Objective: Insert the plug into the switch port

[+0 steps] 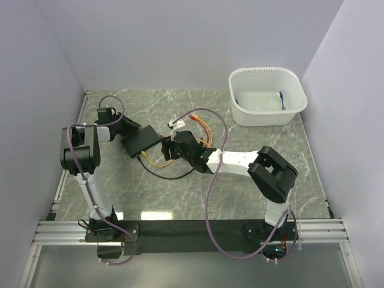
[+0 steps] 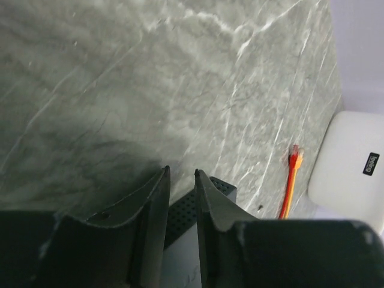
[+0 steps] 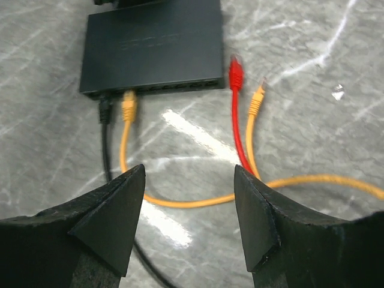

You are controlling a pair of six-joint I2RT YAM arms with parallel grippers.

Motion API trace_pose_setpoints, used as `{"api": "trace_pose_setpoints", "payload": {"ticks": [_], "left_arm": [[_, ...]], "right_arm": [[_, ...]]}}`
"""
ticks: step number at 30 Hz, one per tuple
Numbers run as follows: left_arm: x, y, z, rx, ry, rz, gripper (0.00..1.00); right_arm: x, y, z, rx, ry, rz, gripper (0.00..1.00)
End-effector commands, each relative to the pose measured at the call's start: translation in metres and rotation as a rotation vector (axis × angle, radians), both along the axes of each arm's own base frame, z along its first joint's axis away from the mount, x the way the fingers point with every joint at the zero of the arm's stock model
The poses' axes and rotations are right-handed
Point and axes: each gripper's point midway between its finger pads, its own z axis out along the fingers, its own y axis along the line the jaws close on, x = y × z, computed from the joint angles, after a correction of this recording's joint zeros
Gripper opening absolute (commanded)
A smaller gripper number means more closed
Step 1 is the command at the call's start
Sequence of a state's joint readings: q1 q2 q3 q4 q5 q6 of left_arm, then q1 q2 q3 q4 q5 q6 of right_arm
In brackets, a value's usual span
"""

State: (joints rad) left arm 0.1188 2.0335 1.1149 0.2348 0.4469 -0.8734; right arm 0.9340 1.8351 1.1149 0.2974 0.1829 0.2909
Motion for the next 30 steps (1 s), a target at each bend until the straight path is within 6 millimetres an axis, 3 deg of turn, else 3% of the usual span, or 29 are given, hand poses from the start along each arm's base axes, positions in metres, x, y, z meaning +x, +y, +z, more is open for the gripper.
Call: {"api": "trace_pose_setpoints", "payload": {"ticks": [1,7,15,19,26,30], "left_arm": [[-0.021,-0.007,-0.007,0.015,0.021,-0.036,0.3],[-0.056,-0.016,-0.02,0.017,0.051,-0.05,0.3],[-0.079,-0.013,-0.018,0.042,0.054,-0.027,0.3],[-0.08,-0.009,-0.013,0.055,0.033,0.003,0.29],[-0.08,-0.005,-0.013,0.041,0.031,0.01,0.29],[-0.08,-0.005,-0.011,0.034,0.022,0.008,0.29]], "right_arm": [[0.014,-0.008,0.028,0.055,-0.057,-0.042,0.67],[0.02,-0.01,0.015,0.0,-0.056,-0.047,0.64],[0.031,-0.009,0.005,-0.062,-0.081,-0.035,0.61],[0.038,-0.003,0.002,-0.104,-0.104,-0.02,0.6],[0.059,0.016,-0.024,-0.208,-0.063,-0.002,0.57],[0.073,0.017,-0.033,-0.238,-0.045,-0.032,0.54]]}}
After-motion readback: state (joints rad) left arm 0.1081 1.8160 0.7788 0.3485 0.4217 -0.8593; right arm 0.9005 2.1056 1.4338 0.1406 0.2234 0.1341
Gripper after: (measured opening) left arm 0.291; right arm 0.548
